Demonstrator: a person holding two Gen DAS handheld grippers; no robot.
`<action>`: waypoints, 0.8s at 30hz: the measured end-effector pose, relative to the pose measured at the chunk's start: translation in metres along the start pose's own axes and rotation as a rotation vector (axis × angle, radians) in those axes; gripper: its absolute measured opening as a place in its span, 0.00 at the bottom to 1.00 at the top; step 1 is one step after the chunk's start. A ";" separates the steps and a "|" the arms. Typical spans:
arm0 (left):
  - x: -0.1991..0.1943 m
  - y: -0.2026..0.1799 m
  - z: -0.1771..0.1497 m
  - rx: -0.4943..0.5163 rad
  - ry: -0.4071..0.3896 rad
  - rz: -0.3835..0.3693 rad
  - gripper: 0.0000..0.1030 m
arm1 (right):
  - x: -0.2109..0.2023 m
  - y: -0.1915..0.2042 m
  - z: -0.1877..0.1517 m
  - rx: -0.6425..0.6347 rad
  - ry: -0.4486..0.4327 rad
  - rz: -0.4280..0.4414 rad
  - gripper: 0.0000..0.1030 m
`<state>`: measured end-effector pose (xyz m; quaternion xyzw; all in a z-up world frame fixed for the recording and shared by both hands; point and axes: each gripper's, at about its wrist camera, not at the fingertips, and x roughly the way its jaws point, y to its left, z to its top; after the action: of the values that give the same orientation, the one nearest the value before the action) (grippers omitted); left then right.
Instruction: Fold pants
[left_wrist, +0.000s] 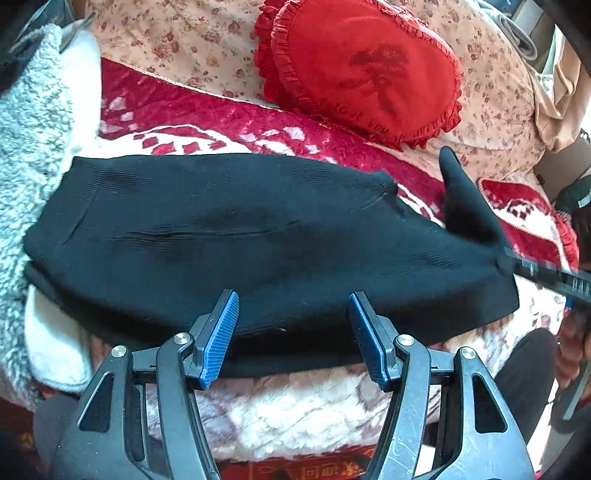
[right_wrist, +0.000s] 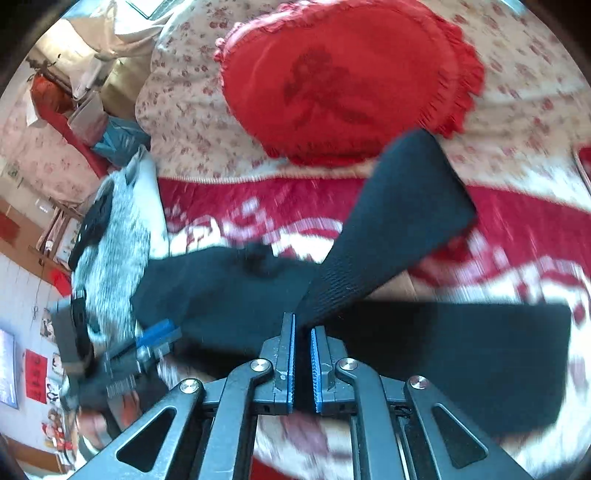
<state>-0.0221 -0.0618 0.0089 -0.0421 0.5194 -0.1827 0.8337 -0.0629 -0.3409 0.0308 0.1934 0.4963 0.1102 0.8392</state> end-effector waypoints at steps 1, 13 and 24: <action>-0.001 -0.001 -0.003 0.003 -0.002 0.007 0.60 | -0.001 -0.006 -0.010 0.000 0.009 -0.009 0.05; -0.001 -0.019 -0.008 -0.003 0.004 -0.005 0.60 | 0.019 -0.035 -0.051 0.022 0.049 -0.074 0.12; 0.020 -0.062 -0.004 0.088 0.046 -0.036 0.60 | 0.009 -0.056 0.002 0.070 -0.119 -0.200 0.37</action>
<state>-0.0340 -0.1254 0.0065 -0.0107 0.5292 -0.2213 0.8190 -0.0574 -0.3883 0.0003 0.1785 0.4658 -0.0033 0.8667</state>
